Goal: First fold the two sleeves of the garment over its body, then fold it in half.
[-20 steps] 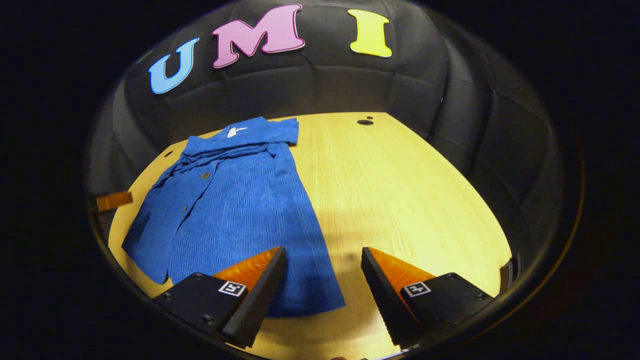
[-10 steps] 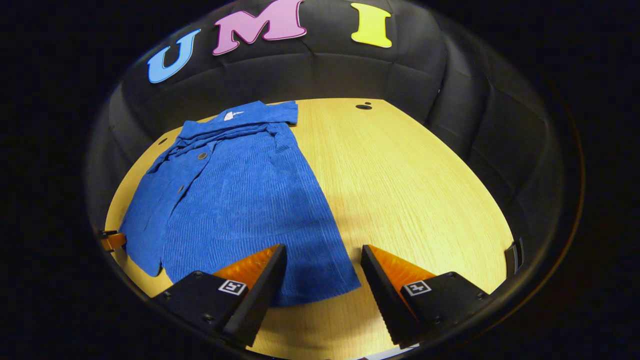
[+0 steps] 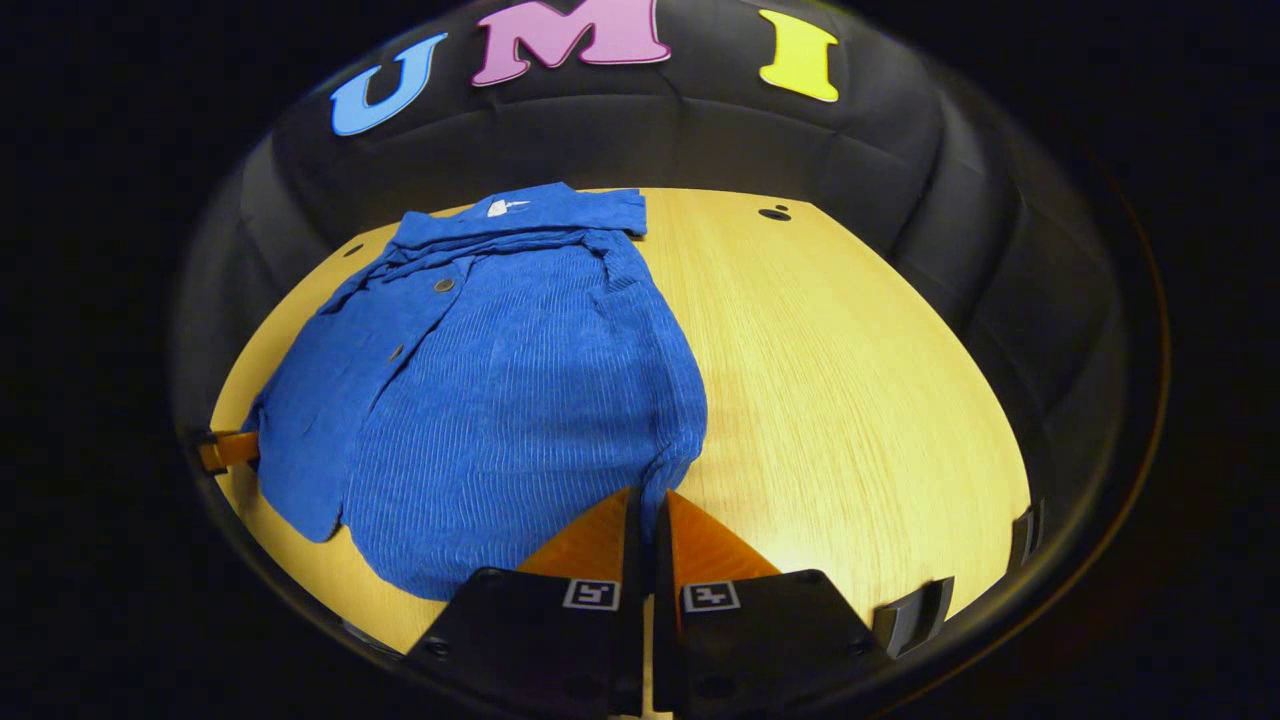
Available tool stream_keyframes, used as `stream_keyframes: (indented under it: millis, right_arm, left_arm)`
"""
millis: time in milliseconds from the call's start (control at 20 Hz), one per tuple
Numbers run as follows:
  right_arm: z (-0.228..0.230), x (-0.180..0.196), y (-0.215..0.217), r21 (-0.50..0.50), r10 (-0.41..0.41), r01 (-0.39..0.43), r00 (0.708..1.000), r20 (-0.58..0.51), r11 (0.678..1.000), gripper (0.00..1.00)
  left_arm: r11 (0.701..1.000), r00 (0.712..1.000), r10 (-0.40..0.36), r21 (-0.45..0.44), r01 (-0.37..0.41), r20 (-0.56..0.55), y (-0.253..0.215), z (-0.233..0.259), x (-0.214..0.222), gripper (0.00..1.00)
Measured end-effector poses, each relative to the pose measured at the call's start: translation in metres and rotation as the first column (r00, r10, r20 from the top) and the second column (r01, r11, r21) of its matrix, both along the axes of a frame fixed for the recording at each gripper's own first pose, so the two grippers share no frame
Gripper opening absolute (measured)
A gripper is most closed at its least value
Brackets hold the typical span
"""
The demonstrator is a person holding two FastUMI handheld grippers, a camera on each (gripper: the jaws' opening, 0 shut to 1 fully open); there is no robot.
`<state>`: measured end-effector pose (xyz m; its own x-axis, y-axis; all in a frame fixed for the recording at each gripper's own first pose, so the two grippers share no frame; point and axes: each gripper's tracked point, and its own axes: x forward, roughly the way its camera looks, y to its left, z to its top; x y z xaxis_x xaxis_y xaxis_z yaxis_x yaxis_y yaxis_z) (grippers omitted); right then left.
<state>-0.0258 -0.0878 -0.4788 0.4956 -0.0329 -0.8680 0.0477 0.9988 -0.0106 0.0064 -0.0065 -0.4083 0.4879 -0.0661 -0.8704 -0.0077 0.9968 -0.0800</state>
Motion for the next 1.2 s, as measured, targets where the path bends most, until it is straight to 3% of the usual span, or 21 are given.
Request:
stream_keyframes:
  millis: [50,200,250,300,400,600,750,950,1200]
  right_arm:
    - [0.000,-0.003,0.001,0.019,0.000,0.000,1.000,-0.008,1.000,0.05]
    - [0.004,0.003,0.006,0.129,-0.103,0.099,0.994,0.026,0.987,0.05]
    - [0.004,0.001,0.008,0.143,-0.101,0.098,0.995,0.015,0.985,0.14]
    - [0.008,0.005,0.013,0.164,-0.098,0.095,0.995,0.013,0.982,0.05]
    - [0.024,0.020,0.026,0.194,-0.078,0.068,0.996,0.046,0.979,0.05]
    - [0.062,0.075,0.045,0.259,-0.049,0.009,0.988,0.149,0.966,0.05]
    - [0.080,0.121,0.048,0.280,-0.033,-0.029,0.976,0.217,0.960,0.05]
    - [0.091,0.186,0.038,0.272,-0.050,-0.030,0.958,0.283,0.962,0.05]
    - [0.105,0.278,0.041,0.283,-0.051,-0.070,0.916,0.398,0.957,0.04]
  left_arm:
    - [0.999,1.000,-0.022,-0.023,0.022,0.002,-0.009,-0.003,0.002,0.01]
    - [0.999,1.000,-0.023,-0.032,0.023,0.010,-0.015,-0.003,0.006,0.00]
    - [0.999,1.000,-0.010,-0.036,0.011,0.011,-0.015,-0.001,0.007,0.00]
    - [0.998,0.999,-0.002,-0.059,0.004,0.033,-0.019,0.004,0.011,0.00]
    - [0.995,0.997,0.017,-0.101,-0.009,0.081,-0.025,0.027,0.025,0.00]
    - [0.986,0.981,0.038,-0.168,-0.006,0.188,-0.033,0.075,0.066,0.00]
    - [0.991,0.970,0.045,-0.134,-0.012,0.241,-0.025,0.098,0.103,0.00]
    - [0.989,0.935,0.096,-0.137,-0.052,0.341,-0.018,0.121,0.164,0.00]
    - [0.989,0.881,0.123,-0.124,-0.074,0.456,-0.005,0.141,0.254,0.00]
